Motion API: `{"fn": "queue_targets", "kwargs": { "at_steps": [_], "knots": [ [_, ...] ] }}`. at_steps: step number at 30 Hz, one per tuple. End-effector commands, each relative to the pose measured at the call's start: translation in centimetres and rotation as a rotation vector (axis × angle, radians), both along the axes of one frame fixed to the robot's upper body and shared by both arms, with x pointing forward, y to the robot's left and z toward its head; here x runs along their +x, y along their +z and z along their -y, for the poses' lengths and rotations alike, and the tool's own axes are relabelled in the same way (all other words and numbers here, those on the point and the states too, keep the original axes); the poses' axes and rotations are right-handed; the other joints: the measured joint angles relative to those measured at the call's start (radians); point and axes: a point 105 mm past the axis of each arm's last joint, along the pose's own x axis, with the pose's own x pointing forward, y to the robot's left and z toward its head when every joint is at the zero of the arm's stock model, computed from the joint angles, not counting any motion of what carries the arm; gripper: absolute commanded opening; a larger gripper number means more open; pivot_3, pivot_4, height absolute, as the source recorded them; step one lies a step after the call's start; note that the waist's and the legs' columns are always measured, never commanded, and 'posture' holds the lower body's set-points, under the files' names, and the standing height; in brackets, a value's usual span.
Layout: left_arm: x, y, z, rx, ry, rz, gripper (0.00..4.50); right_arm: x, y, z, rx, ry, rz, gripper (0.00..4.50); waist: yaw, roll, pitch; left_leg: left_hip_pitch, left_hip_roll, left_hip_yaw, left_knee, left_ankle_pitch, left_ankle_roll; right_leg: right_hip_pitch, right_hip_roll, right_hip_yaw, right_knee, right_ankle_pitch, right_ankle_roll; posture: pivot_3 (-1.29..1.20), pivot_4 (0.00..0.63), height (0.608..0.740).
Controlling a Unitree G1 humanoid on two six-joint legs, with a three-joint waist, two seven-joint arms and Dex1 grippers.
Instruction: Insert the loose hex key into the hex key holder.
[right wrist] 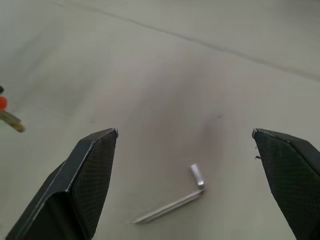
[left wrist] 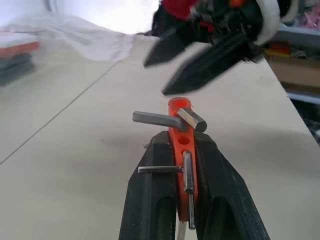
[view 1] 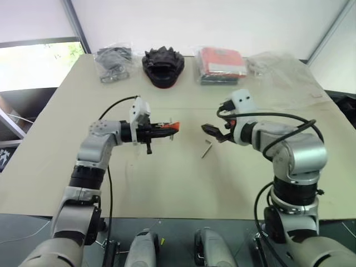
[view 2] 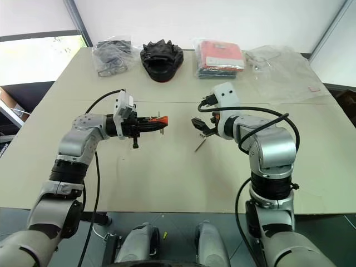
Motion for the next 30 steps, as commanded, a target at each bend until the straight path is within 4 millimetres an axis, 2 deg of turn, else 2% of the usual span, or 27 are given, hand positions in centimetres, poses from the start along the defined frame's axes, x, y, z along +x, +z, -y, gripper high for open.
{"fn": "queue_targets", "kwargs": {
  "at_steps": [1,4,10,17,20,23,27,30],
  "knots": [
    [-0.4,0.9,0.3,-0.064,0.034,0.029,0.00,0.5,-1.0,0.4,0.041,-0.076,-0.060,4.47,0.001,0.000,0.000,0.000,0.000,0.000,0.000,0.000,0.000,0.000,0.000,0.000,0.000,0.000,0.000,0.00,0.150,0.739],
    [-0.5,0.5,0.5,-0.090,0.058,0.016,0.00,0.8,-2.4,0.0,0.050,-0.110,-0.120,4.47,-0.001,0.000,0.000,0.000,0.000,0.000,0.000,0.000,0.000,0.000,0.000,0.000,0.000,0.000,0.000,0.00,0.150,0.739],
    [-0.6,0.2,0.7,-0.108,0.077,0.009,0.00,1.0,-3.8,0.0,0.012,-0.144,-0.180,4.47,-0.008,0.000,0.000,0.000,0.000,0.000,0.000,0.000,0.000,-0.001,0.000,0.000,0.000,0.000,0.000,0.00,0.150,0.739],
    [-0.4,0.3,0.9,-0.124,0.090,0.012,0.00,-0.3,-6.8,-1.3,-0.061,-0.100,-0.259,4.47,-0.023,0.000,0.000,0.000,0.000,0.000,-0.001,0.000,0.000,-0.001,0.000,0.000,0.000,0.000,0.000,0.00,0.150,0.739],
    [-0.2,0.3,1.0,-0.128,0.095,0.015,0.00,-2.1,-9.7,-1.9,-0.136,-0.043,-0.331,3.65,-0.024,0.000,0.000,0.000,0.000,-0.001,-0.001,0.000,0.000,0.000,0.000,0.000,0.000,0.000,0.000,0.00,0.150,0.739],
    [-0.1,0.2,1.0,-0.127,0.101,0.017,0.00,-2.2,-10.8,-1.9,-0.150,-0.057,-0.379,2.23,-0.026,-0.002,-0.002,0.002,0.000,-0.002,-0.002,0.000,0.000,0.002,0.000,-0.001,-0.001,0.000,0.000,0.00,0.150,0.739],
    [-0.1,0.0,0.9,-0.124,0.116,0.016,0.00,-0.6,-10.2,-1.6,-0.173,-0.102,-0.388,0.09,-0.029,-0.002,-0.002,0.006,0.000,-0.004,-0.001,0.000,0.000,0.005,0.002,-0.001,-0.001,-0.002,-0.004,0.00,0.150,0.739],
    [-0.1,-0.1,0.8,-0.122,0.120,0.017,0.00,0.0,-9.9,-1.4,-0.188,-0.104,-0.372,0.04,-0.028,-0.002,-0.002,0.009,-0.001,-0.006,-0.001,0.000,0.000,0.009,0.002,-0.001,-0.001,-0.002,-0.004,0.00,0.150,0.739]
  ]
}}
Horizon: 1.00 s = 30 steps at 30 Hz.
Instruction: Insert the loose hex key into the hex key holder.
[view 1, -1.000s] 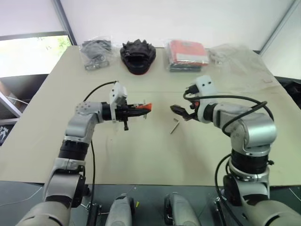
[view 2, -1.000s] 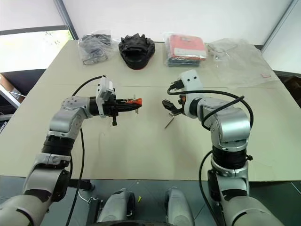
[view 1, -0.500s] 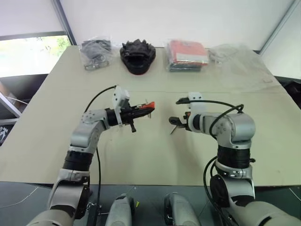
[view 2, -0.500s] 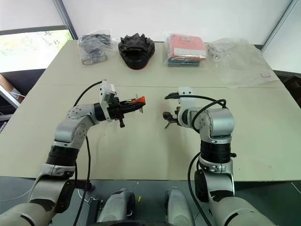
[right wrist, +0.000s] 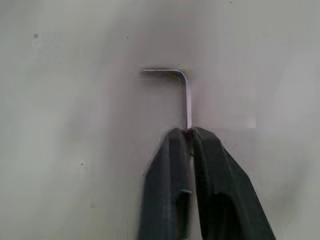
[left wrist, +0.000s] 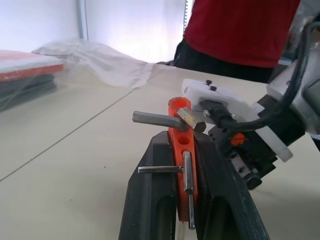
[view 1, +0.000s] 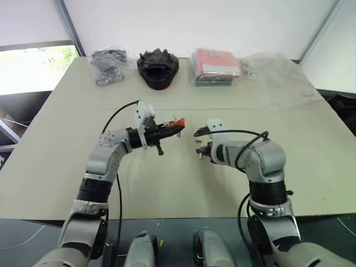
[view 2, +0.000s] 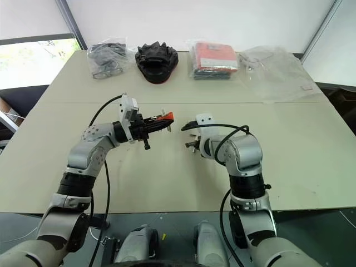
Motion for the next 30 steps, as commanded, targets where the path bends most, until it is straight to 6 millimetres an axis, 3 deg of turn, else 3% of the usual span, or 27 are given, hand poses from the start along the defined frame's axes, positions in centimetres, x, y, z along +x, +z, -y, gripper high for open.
{"fn": "queue_targets", "kwargs": {
  "at_steps": [1,9,12,17,25,28,30],
  "knots": [
    [-0.2,0.8,-0.1,-0.011,0.004,0.043,0.00,-0.3,-2.4,1.0,-0.053,-0.018,-0.097,0.04,0.000,0.000,0.000,0.001,0.000,0.000,0.000,0.000,0.000,0.001,0.000,0.000,0.000,0.000,0.000,0.00,0.150,0.739],
    [0.1,0.9,-0.1,-0.009,0.018,0.047,0.00,0.4,-2.2,0.9,-0.108,0.087,-0.030,0.04,-0.001,0.000,0.000,0.003,0.000,0.000,0.000,0.000,0.000,0.003,0.000,0.000,-0.001,0.000,-0.001,0.00,0.150,0.739],
    [0.1,0.8,-0.1,-0.009,0.017,0.046,0.00,0.9,-1.7,0.9,-0.115,0.106,-0.006,1.06,-0.001,0.000,0.000,0.004,0.000,-0.001,0.000,0.000,0.000,0.003,0.000,0.000,-0.001,0.000,-0.001,0.00,0.150,0.739],
    [0.1,0.7,-0.2,-0.006,0.023,0.045,0.00,1.1,-1.6,0.7,-0.136,0.155,0.003,3.59,0.002,0.000,0.000,0.003,-0.001,-0.001,0.000,0.000,0.000,0.003,0.000,0.000,-0.001,0.000,-0.001,0.00,0.150,0.739],
    [-0.1,0.6,-0.4,0.003,0.034,0.049,0.00,3.1,-2.3,0.8,-0.135,0.149,0.019,3.59,-0.002,0.000,0.000,0.002,-0.001,-0.001,0.000,0.000,0.000,0.002,0.000,0.000,-0.003,0.000,-0.001,0.00,0.150,0.739],
    [-0.1,0.6,-0.6,0.004,0.044,0.050,0.00,3.3,-3.1,1.0,-0.137,0.156,-0.013,2.79,-0.001,0.000,0.000,0.003,-0.001,-0.001,0.000,0.000,0.000,0.002,0.000,0.000,-0.003,0.001,-0.002,0.00,0.150,0.739],
    [-0.1,0.6,-0.8,0.005,0.054,0.050,0.00,3.0,-3.7,1.1,-0.155,0.173,-0.028,1.78,-0.001,0.000,0.000,0.003,-0.001,-0.002,0.000,0.000,0.000,0.002,0.000,0.000,-0.003,0.001,-0.002,0.00,0.150,0.739]
  ]
}}
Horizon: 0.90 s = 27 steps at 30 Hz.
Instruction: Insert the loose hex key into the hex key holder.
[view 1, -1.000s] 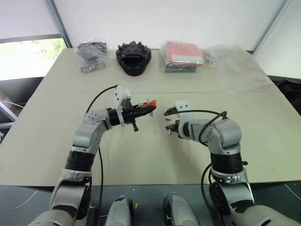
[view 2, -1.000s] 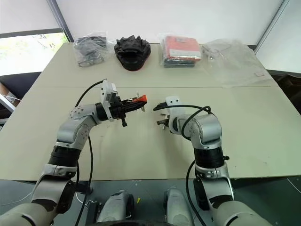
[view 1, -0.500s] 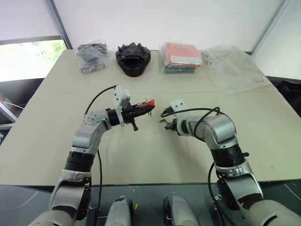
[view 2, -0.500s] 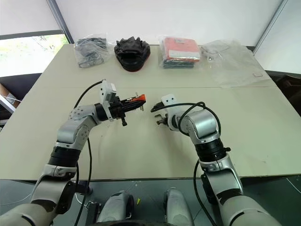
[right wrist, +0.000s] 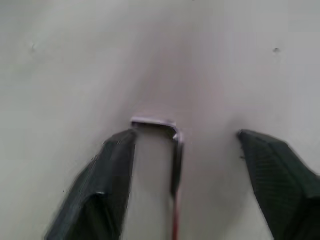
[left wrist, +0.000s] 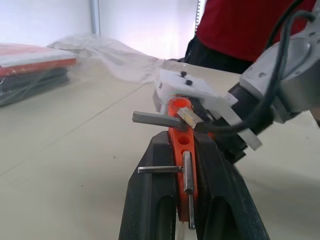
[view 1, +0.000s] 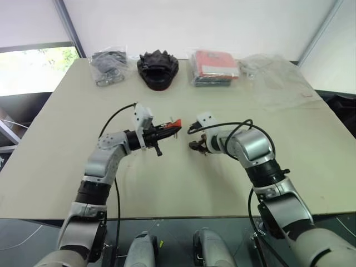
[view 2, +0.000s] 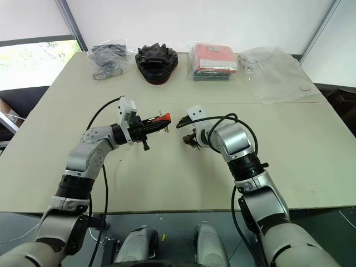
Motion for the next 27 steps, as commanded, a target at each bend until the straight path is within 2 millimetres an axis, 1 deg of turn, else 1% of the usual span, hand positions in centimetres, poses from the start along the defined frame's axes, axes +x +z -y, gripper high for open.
{"fn": "queue_targets", "kwargs": {
  "at_steps": [1,3,4,6,8,10,12,13,15,17,19,20,21,22,24,26,27],
  "knots": [
    [-0.2,1.3,-0.1,-0.003,0.003,0.059,0.00,-1.3,-4.0,1.3,-0.072,-0.015,-0.133,1.33,0.000,0.000,0.000,0.000,0.000,0.000,0.000,0.000,0.000,0.000,0.000,0.000,0.000,0.000,0.000,0.00,0.150,0.739],
    [-0.3,1.3,-0.3,0.000,0.010,0.059,0.00,-2.1,-4.4,1.1,-0.079,0.007,-0.163,0.30,0.000,0.000,0.000,0.000,0.000,0.000,-0.001,0.000,0.000,0.000,0.000,0.000,0.000,0.000,0.000,0.00,0.150,0.739],
    [-0.3,1.3,-0.4,0.001,0.012,0.058,0.00,-2.6,-4.5,0.9,-0.076,0.019,-0.177,0.07,0.001,0.000,0.000,0.000,0.000,0.000,-0.001,0.000,0.000,0.000,0.000,0.000,-0.001,0.000,0.000,0.00,0.150,0.739],
    [-0.3,1.3,-0.6,0.003,0.015,0.057,0.00,-3.1,-4.6,0.8,-0.075,0.034,-0.186,0.07,0.003,0.000,0.000,-0.001,0.000,-0.001,-0.003,0.000,0.000,-0.001,0.000,0.000,-0.002,0.000,0.000,0.00,0.150,0.739],
    [-0.2,1.2,-0.6,0.004,0.018,0.056,0.00,-3.3,-4.7,0.8,-0.071,0.024,-0.190,0.07,0.004,0.000,0.000,-0.003,0.000,-0.001,-0.004,0.000,0.000,-0.001,0.000,-0.001,-0.004,0.000,0.000,0.00,0.150,0.739],
    [-0.1,1.2,-0.6,0.005,0.018,0.055,0.00,-3.1,-4.6,0.8,-0.073,0.022,-0.168,0.07,0.004,0.000,0.000,-0.005,0.000,-0.001,-0.004,0.000,0.000,-0.001,0.000,-0.002,-0.008,0.000,0.000,0.00,0.150,0.739],
    [0.0,1.2,-0.5,0.007,0.017,0.055,0.00,-2.3,-3.7,1.0,-0.070,0.020,-0.099,0.07,0.004,0.000,0.000,-0.006,0.000,-0.001,-0.004,0.000,0.000,-0.001,0.000,-0.002,-0.010,0.000,0.000,0.00,0.150,0.739],
    [0.1,1.3,-0.5,0.003,0.015,0.051,0.00,-1.5,-2.5,1.0,-0.061,0.021,-0.030,0.07,0.004,0.000,0.000,-0.006,0.000,-0.001,-0.004,0.000,0.000,-0.001,0.000,-0.002,-0.010,0.000,0.000,0.00,0.150,0.739],
    [0.3,1.6,-0.8,-0.002,0.003,0.039,0.00,0.2,1.1,0.5,0.015,0.009,0.126,0.07,0.002,0.000,0.000,-0.007,0.000,-0.001,-0.004,0.000,0.000,-0.002,0.000,-0.002,-0.011,0.000,0.000,0.00,0.150,0.739],
    [0.6,1.8,-1.1,-0.007,-0.029,0.009,0.00,1.6,5.3,0.3,0.101,-0.007,0.296,0.07,0.001,0.001,0.002,-0.009,0.000,-0.001,-0.004,0.000,0.000,-0.005,0.000,-0.002,-0.010,0.001,-0.001,0.00,0.150,0.739],
    [0.8,2.2,-1.6,-0.015,-0.078,-0.039,0.00,2.4,10.4,0.1,0.263,-0.019,0.460,0.07,0.002,0.004,0.006,-0.014,0.000,-0.001,-0.003,0.000,0.000,-0.011,0.001,-0.002,-0.008,0.003,-0.002,0.00,0.150,0.739],
    [0.9,2.4,-1.8,-0.018,-0.100,-0.064,0.00,2.5,12.1,0.1,0.319,-0.021,0.515,0.07,0.002,0.005,0.007,-0.017,0.000,-0.001,-0.003,0.000,0.000,-0.015,0.002,-0.002,-0.006,0.003,-0.001,0.00,0.150,0.739],
    [1.0,2.6,-2.0,-0.019,-0.124,-0.088,0.00,2.4,13.6,0.2,0.353,-0.012,0.576,0.07,0.002,0.006,0.007,-0.020,0.000,-0.002,-0.003,0.000,0.000,-0.018,0.003,-0.002,-0.006,0.005,0.002,0.00,0.150,0.739],
    [1.3,3.0,-2.2,-0.014,-0.149,-0.108,0.00,2.0,15.4,0.3,0.388,0.025,0.655,0.07,0.003,0.006,0.007,-0.021,0.000,-0.003,-0.003,0.000,0.000,-0.018,0.003,-0.002,-0.006,0.005,0.004,0.00,0.150,0.739],
    [1.8,3.7,-2.5,0.000,-0.184,-0.131,0.00,1.0,18.2,0.2,0.482,0.073,0.759,0.07,0.007,0.006,0.007,-0.022,0.000,-0.005,-0.005,0.000,0.000,-0.019,0.005,-0.002,-0.007,0.005,0.006,0.00,0.150,0.739],
    [2.4,4.3,-2.5,0.010,-0.208,-0.134,0.00,0.3,20.0,0.5,0.567,0.083,0.817,0.07,0.008,0.006,0.007,-0.023,0.000,-0.005,-0.007,-0.001,0.002,-0.019,0.005,-0.002,-0.009,0.004,0.008,0.00,0.150,0.739],
    [2.7,4.5,-2.6,0.012,-0.214,-0.133,0.00,0.1,20.4,0.5,0.588,0.089,0.833,0.07,0.010,0.005,0.007,-0.023,0.000,-0.005,-0.007,-0.001,0.002,-0.019,0.005,-0.003,-0.010,0.004,0.008,0.00,0.150,0.739]
  ]
}}
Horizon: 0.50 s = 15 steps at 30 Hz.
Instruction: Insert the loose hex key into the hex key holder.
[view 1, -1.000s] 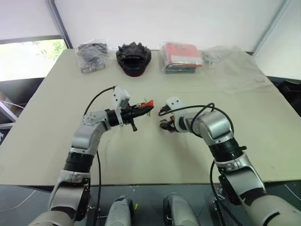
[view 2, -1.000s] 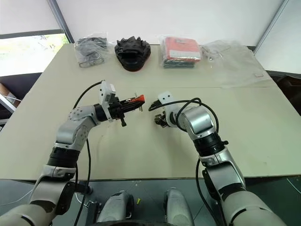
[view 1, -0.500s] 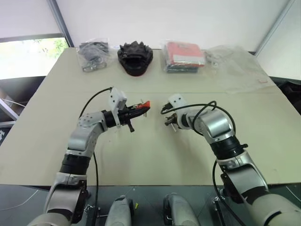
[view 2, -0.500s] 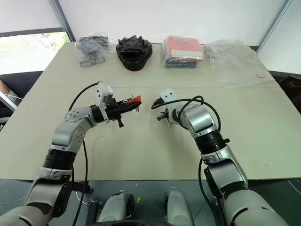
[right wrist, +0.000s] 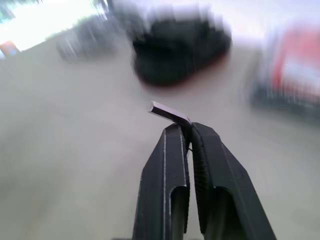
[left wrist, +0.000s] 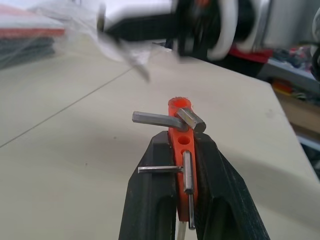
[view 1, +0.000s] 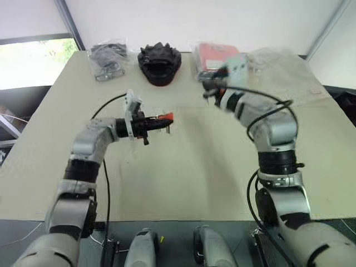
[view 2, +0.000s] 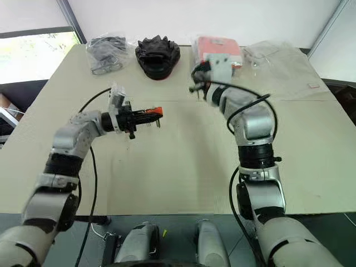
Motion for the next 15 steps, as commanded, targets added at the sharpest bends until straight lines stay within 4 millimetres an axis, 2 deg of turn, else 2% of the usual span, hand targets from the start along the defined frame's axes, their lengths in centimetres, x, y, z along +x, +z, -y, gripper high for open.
{"fn": "queue_targets", "kwargs": {
  "at_steps": [1,4,11,15],
  "knots": [
    [0.7,2.1,0.5,-0.009,-0.072,0.032,0.00,-2.0,4.1,-0.1,0.150,0.076,0.160,0.07,0.002,0.000,0.000,-0.002,0.000,0.000,-0.001,0.000,0.000,0.000,0.000,0.000,-0.002,0.000,0.000,0.00,0.150,0.739],
    [1.2,2.9,1.8,0.013,-0.135,0.044,0.00,-3.3,5.8,-0.6,0.271,0.129,0.212,0.07,0.001,0.000,0.000,-0.005,-0.001,0.001,0.000,-0.001,0.001,-0.002,-0.001,-0.001,-0.002,0.000,0.000,0.00,0.150,0.739],
    [1.3,3.5,4.4,0.028,-0.219,0.102,0.00,-4.2,6.2,-1.9,0.356,0.173,0.219,0.07,0.000,0.000,0.000,-0.006,-0.001,0.001,0.000,-0.001,0.002,-0.003,-0.001,-0.001,-0.003,0.000,0.001,0.00,0.150,0.739],
    [1.6,4.4,5.0,-0.003,-0.215,0.132,0.00,-4.5,5.9,-2.4,0.358,0.181,0.214,0.07,-0.002,0.000,0.000,-0.006,-0.001,0.000,0.002,-0.001,0.002,-0.004,-0.001,-0.001,0.000,0.000,0.000,0.00,0.150,0.739]
  ]
}}
